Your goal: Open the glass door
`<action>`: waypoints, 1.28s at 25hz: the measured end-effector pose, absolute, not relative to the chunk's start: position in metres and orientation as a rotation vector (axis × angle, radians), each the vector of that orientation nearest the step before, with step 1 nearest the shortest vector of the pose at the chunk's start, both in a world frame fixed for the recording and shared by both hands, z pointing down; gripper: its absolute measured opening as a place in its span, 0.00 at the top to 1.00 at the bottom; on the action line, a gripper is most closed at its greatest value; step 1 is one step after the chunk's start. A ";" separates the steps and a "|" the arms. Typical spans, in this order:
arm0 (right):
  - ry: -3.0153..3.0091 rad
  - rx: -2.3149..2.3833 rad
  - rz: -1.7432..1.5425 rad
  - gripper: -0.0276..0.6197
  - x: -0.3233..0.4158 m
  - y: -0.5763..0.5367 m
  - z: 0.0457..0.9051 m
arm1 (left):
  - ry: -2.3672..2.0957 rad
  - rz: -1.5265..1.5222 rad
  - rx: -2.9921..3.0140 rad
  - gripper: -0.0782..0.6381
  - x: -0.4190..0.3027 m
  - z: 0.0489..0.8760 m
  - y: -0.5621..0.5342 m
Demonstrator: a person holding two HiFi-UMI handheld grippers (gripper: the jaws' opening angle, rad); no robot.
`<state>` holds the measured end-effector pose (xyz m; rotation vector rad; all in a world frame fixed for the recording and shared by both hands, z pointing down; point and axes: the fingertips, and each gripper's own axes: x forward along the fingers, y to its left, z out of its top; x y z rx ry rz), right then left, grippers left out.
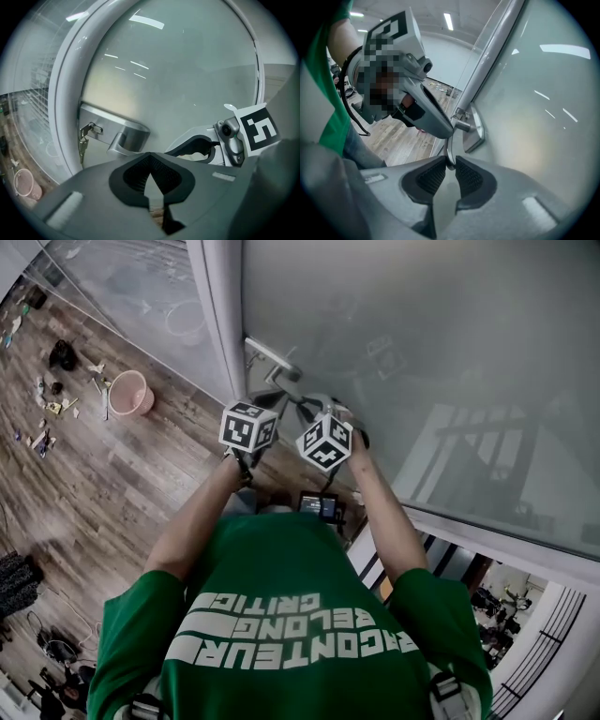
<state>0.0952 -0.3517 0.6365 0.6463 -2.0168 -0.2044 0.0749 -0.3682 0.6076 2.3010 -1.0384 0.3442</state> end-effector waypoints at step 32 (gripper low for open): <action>-2.060 0.742 -0.161 0.86 0.095 -0.348 0.651 | -1.052 0.428 2.281 0.87 0.077 0.620 -0.363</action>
